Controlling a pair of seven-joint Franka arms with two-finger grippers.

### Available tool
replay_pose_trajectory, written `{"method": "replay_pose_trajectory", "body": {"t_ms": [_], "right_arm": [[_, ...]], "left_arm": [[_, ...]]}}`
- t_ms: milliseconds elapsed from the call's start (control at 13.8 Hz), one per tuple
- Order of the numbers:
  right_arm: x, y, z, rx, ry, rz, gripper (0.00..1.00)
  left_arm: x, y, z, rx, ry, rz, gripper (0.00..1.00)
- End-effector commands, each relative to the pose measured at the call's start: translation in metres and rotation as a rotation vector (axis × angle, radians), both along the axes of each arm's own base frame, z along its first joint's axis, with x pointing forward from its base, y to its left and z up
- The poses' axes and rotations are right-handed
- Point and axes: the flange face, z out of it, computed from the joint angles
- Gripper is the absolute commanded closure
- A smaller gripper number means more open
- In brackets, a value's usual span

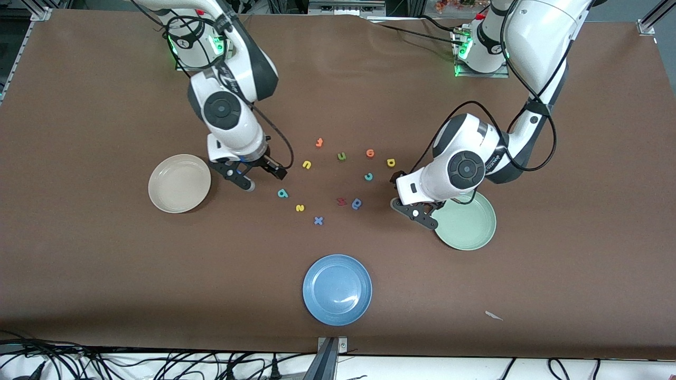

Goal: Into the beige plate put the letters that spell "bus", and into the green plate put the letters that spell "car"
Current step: 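Move the right gripper to the yellow u while the left gripper reaches the teal r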

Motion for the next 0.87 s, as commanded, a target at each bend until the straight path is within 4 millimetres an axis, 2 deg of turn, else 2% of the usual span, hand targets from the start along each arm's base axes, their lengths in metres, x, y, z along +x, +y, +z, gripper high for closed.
{"method": "replay_pose_trajectory", "body": {"t_ms": [0, 145, 218, 290, 362, 435, 580, 652, 798], "right_arm": [[-0.008, 0.015, -0.025, 0.011, -0.024, -0.048, 0.00], [-0.022, 0.037, -0.047, 0.012, -0.029, -0.004, 0.00], [-0.027, 0.044, -0.054, 0.010, -0.030, 0.015, 0.00], [-0.029, 0.045, -0.064, 0.006, -0.028, 0.034, 0.00], [-0.030, 0.047, -0.073, 0.001, -0.022, 0.049, 0.00], [-0.034, 0.050, -0.080, -0.004, -0.014, 0.081, 0.00], [-0.039, 0.052, -0.096, -0.016, 0.007, 0.116, 0.00], [-0.044, 0.056, -0.102, -0.021, 0.014, 0.125, 0.00], [-0.043, 0.061, -0.111, -0.008, -0.004, 0.128, 0.00]], "left_arm": [[0.002, 0.001, 0.003, 0.042, -0.025, -0.022, 0.00], [0.003, 0.004, 0.009, 0.041, -0.032, -0.023, 0.00], [0.004, 0.001, 0.020, 0.027, -0.040, 0.004, 0.00], [0.004, 0.007, 0.028, 0.037, -0.046, 0.007, 0.00], [-0.006, -0.015, 0.047, 0.009, -0.049, 0.019, 0.00], [0.000, -0.016, 0.057, 0.002, -0.068, 0.059, 0.00], [-0.003, -0.019, 0.053, 0.012, -0.058, 0.051, 0.00], [-0.002, -0.018, 0.044, 0.016, -0.046, 0.055, 0.00], [0.001, -0.014, 0.045, 0.053, -0.079, 0.025, 0.00]]}}
